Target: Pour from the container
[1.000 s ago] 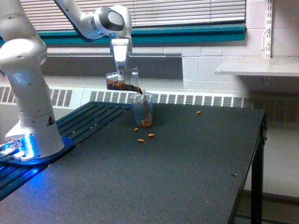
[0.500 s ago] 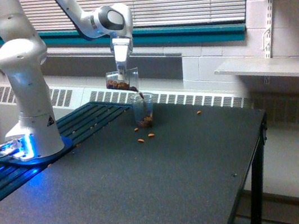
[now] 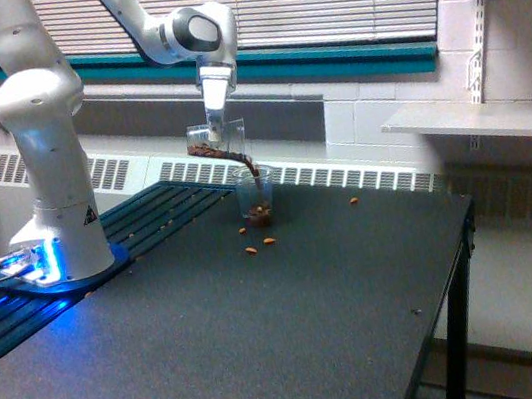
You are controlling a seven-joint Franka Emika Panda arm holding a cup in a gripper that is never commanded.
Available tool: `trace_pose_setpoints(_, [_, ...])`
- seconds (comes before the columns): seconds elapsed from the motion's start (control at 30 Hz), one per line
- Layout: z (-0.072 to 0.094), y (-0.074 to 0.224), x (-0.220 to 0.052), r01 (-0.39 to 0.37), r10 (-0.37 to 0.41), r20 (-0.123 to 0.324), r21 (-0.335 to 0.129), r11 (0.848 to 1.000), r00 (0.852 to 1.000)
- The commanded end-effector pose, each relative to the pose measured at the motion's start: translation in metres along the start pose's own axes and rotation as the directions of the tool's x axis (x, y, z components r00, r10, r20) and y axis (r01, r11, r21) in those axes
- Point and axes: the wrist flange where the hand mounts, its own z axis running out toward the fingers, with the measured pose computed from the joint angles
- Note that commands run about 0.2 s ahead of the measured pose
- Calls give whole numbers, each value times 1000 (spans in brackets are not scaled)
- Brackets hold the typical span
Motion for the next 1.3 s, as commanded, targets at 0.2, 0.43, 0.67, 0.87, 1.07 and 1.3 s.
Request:
trace_pose_setpoints(0.2, [1, 7, 6, 57, -57, 32, -2, 998, 998])
trace_pose_setpoints(0.43, [3, 10, 14, 67, -67, 49, -1, 998, 997])
trace_pose_setpoints(0.67, [5, 15, 21, 85, -85, 62, 2, 996, 994])
trace_pose_setpoints(0.87, [5, 18, 26, 105, -106, 78, 10, 994, 991])
trace_pose_setpoints(1.07, [4, 21, 28, 135, -136, 94, 24, 991, 986])
trace_pose_setpoints(1.3, [0, 23, 27, 170, -173, 110, 38, 985, 979])
